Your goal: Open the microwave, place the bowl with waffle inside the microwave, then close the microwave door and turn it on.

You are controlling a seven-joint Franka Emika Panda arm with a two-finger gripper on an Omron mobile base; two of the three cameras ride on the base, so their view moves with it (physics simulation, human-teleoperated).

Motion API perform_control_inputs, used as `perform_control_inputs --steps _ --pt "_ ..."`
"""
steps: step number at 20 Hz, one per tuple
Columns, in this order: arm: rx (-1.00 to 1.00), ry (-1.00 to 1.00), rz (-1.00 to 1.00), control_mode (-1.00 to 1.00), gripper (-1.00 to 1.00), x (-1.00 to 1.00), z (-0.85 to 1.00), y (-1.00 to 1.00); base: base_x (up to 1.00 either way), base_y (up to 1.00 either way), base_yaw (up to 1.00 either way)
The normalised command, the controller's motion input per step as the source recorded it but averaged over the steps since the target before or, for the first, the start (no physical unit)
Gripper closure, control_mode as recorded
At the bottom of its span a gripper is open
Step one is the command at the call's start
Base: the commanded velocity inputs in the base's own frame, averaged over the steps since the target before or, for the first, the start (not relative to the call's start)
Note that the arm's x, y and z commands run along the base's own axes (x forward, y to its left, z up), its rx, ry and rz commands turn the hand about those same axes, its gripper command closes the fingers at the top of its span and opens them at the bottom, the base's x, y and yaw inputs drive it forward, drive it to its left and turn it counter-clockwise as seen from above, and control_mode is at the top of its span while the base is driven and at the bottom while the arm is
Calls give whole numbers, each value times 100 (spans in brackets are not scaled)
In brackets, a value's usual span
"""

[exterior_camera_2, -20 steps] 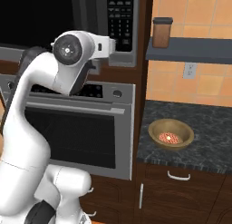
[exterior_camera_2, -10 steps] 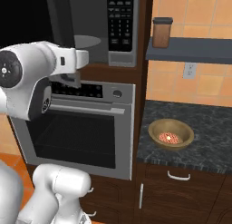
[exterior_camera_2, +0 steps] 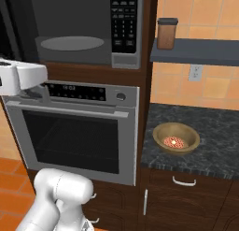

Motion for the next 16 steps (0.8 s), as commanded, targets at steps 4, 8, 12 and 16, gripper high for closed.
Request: perform_control_inputs --steps 4,8,12,16 --pt "-1 0 -34 -100 -100 -100 0 -2 0 0 0" --pt "0 0 -33 -100 -100 -100 0 -34 0 0 0" --pt "0 0 -28 -100 -100 -100 0 -80 0 0 0" --pt "0 -3 -11 -100 -100 -100 -9 -88 0 0 0"
